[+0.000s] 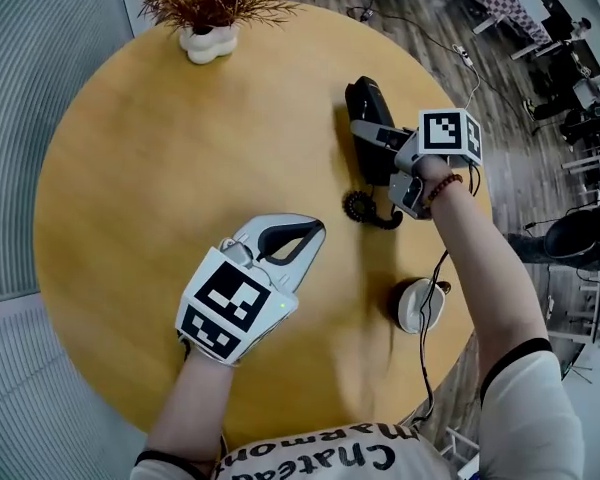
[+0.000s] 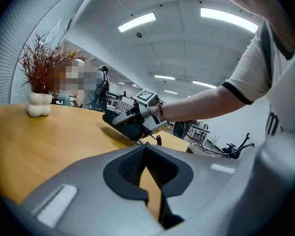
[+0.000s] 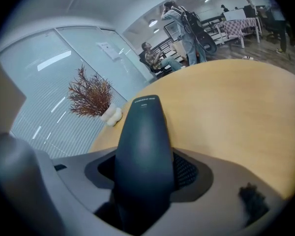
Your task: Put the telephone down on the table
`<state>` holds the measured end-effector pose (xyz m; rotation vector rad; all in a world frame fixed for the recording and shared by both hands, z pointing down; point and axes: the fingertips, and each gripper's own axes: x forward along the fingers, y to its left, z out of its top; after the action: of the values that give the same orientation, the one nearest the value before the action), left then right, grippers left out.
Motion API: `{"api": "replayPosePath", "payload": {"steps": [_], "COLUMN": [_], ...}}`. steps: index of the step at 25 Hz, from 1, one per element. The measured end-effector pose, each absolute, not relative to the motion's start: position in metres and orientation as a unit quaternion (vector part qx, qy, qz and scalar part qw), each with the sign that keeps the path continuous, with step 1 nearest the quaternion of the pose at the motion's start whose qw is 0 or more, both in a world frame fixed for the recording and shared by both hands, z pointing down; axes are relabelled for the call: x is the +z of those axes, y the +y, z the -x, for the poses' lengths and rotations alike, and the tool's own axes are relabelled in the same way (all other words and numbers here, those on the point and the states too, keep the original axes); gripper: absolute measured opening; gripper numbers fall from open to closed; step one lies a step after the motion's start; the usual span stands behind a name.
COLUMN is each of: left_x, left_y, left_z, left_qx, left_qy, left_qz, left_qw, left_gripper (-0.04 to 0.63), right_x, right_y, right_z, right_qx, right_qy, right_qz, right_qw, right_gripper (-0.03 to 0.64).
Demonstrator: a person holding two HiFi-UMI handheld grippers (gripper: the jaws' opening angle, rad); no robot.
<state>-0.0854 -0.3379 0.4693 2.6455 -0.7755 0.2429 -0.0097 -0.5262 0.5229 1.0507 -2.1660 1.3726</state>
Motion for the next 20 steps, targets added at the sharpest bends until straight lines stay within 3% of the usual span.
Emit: {"api": "replayPosePath", "payload": {"steps": [20], "left_x": [0.456], "left_y": [-0.32], "left_z": [0.065], "left_qx": [0.031], "left_qy": [-0.25], "left_qz": [-0.949], "left_qw": [0.19], "left_gripper": [0.006], "right_x": [0.537], "right_y": [-0.566], "right_z": [-0.028], "right_qx": [0.438], "right_qy": [-0.745], "right_qz": [-0.455], "right_qw": [0.213], "right_gripper": [0.296]}}
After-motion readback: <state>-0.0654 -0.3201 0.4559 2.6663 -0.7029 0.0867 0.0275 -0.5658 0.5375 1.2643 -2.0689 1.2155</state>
